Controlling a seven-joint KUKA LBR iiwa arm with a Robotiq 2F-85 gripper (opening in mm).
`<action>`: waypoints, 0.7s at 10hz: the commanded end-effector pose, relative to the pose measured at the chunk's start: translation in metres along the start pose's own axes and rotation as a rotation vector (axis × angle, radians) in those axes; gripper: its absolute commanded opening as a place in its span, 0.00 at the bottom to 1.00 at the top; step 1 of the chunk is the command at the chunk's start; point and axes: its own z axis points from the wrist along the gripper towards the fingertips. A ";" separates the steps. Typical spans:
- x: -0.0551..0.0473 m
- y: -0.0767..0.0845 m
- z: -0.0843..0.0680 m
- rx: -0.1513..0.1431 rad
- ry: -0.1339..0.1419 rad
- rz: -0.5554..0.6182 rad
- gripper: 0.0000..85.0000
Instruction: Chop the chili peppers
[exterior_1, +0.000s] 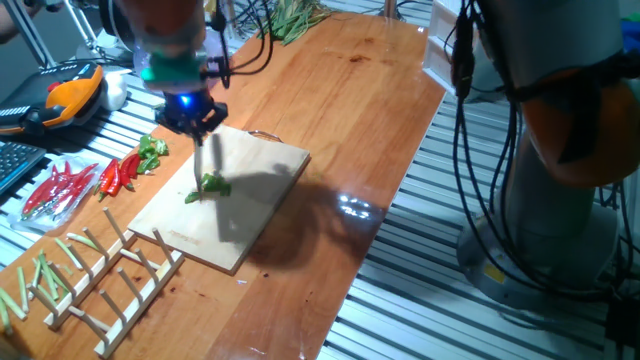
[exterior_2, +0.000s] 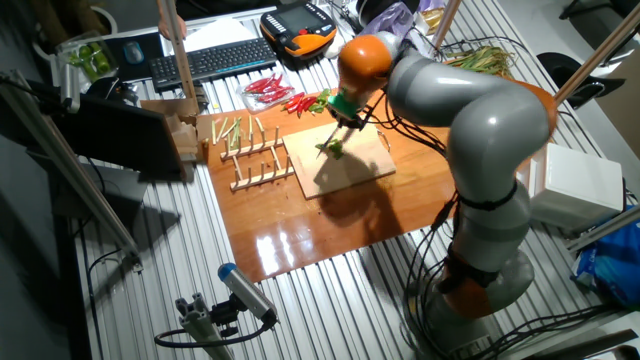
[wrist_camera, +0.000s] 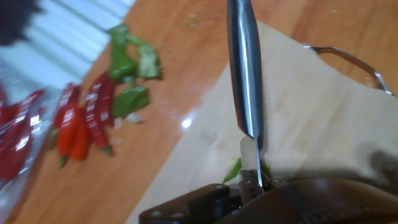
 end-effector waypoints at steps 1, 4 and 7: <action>0.002 0.007 -0.003 -0.058 0.053 -0.227 0.00; 0.014 0.035 -0.004 0.039 -0.024 -0.267 0.00; 0.002 0.037 0.018 0.024 -0.052 -0.333 0.00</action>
